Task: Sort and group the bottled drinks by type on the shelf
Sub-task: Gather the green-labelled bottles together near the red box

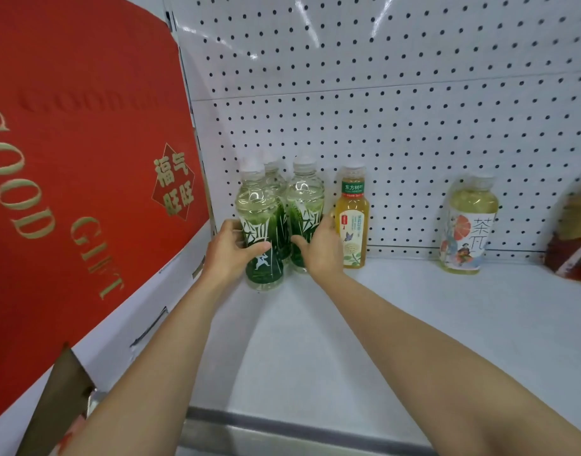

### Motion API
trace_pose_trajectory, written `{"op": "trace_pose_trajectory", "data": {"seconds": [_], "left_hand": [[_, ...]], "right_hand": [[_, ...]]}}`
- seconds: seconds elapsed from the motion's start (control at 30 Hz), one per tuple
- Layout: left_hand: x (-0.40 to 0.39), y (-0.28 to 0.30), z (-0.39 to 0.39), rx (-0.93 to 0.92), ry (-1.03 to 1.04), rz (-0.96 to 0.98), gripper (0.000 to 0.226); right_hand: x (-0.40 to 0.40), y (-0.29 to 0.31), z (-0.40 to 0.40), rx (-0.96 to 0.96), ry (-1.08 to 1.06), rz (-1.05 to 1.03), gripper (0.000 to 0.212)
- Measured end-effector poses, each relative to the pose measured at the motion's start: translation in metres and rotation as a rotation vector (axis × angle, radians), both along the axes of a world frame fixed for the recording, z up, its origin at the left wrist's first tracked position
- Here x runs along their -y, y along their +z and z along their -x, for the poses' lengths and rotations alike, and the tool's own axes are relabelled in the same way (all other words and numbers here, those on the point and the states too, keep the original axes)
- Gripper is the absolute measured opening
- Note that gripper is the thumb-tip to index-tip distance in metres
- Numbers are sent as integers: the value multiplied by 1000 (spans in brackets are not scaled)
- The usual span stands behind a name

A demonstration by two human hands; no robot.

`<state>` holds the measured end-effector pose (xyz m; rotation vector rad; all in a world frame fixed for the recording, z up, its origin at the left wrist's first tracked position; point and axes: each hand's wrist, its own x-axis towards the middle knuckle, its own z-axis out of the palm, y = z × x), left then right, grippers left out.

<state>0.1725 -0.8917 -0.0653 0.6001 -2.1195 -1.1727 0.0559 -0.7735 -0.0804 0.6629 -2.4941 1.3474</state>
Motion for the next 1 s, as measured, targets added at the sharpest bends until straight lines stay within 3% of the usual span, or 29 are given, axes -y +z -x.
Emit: {"op": "trace_pose_trajectory", "data": {"seconds": [0.3,0.4,0.5,0.7,1.0], "left_hand": [[-7,-14,-4,-33,44,-27,67],[-20,-10,-12,-23,239,154,80],[-43,2,-22,-137,366,375,72],[-119,6,-23,-181,82,705,57],[-278,-4,-12,-69,-281,770,52]], "right_hand": [[-13,-9,-9,1,-10,-46,72],[-42,-2,-25,-165,-24,-119,47],[-82,9,-43,-315,-40,-145,44],[-185,6,-70,-435,-169,-207,42],[-353,-16,-106,-404,-388,-271,41]]}}
